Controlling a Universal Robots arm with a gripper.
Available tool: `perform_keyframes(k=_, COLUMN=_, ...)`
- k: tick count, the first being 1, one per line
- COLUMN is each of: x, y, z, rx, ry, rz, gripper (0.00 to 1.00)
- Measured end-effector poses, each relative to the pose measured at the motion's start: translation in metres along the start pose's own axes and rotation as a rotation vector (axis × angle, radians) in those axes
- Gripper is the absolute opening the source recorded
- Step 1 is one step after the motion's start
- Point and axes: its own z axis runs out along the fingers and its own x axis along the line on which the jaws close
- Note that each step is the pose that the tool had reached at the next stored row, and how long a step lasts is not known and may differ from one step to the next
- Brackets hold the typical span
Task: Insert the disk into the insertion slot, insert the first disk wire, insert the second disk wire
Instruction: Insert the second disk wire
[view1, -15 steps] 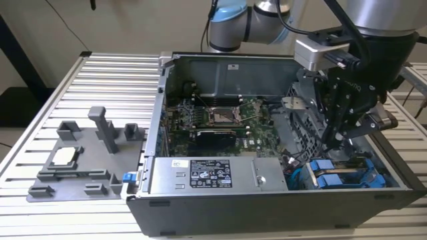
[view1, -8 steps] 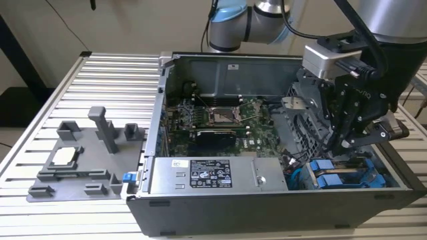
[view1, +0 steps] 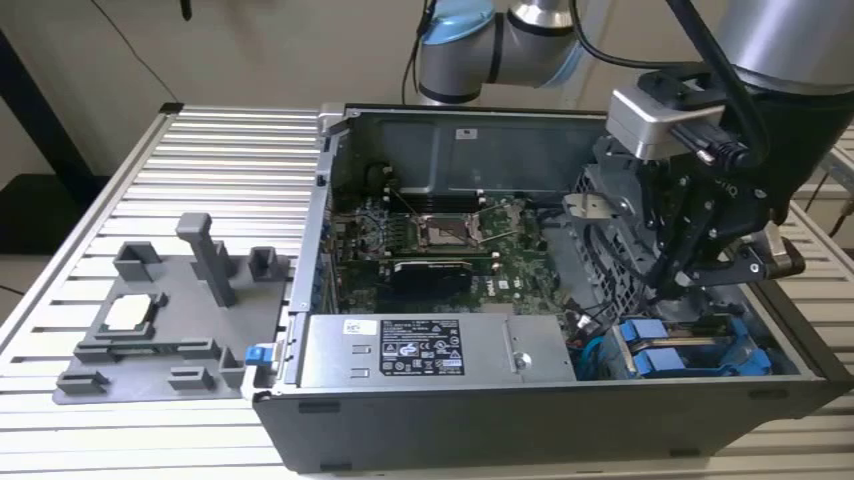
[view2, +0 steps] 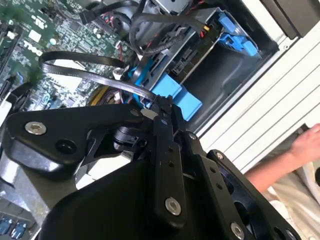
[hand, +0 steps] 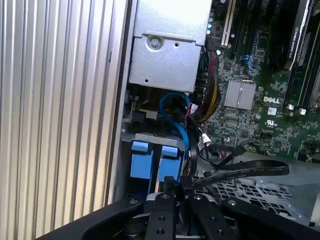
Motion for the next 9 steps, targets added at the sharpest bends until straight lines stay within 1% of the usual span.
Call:
perform_keyframes(k=1, x=0.0006, y=-0.0021, z=0.0001, rx=-0.0124, ry=-0.0018, rz=-0.001, gripper=0.16)
perform_keyframes(k=4, x=0.0029, y=-0.0091, z=0.0008, rx=-0.0438, ry=-0.0069, rz=-0.002, gripper=0.16)
perform_keyframes(k=7, x=0.0061, y=-0.0169, z=0.0017, rx=-0.0649, ry=-0.0104, rz=-0.003, gripper=0.16)
perform_keyframes(k=9, x=0.0086, y=-0.0216, z=0.0022, rx=-0.0761, ry=-0.0126, rz=-0.004, gripper=0.16)
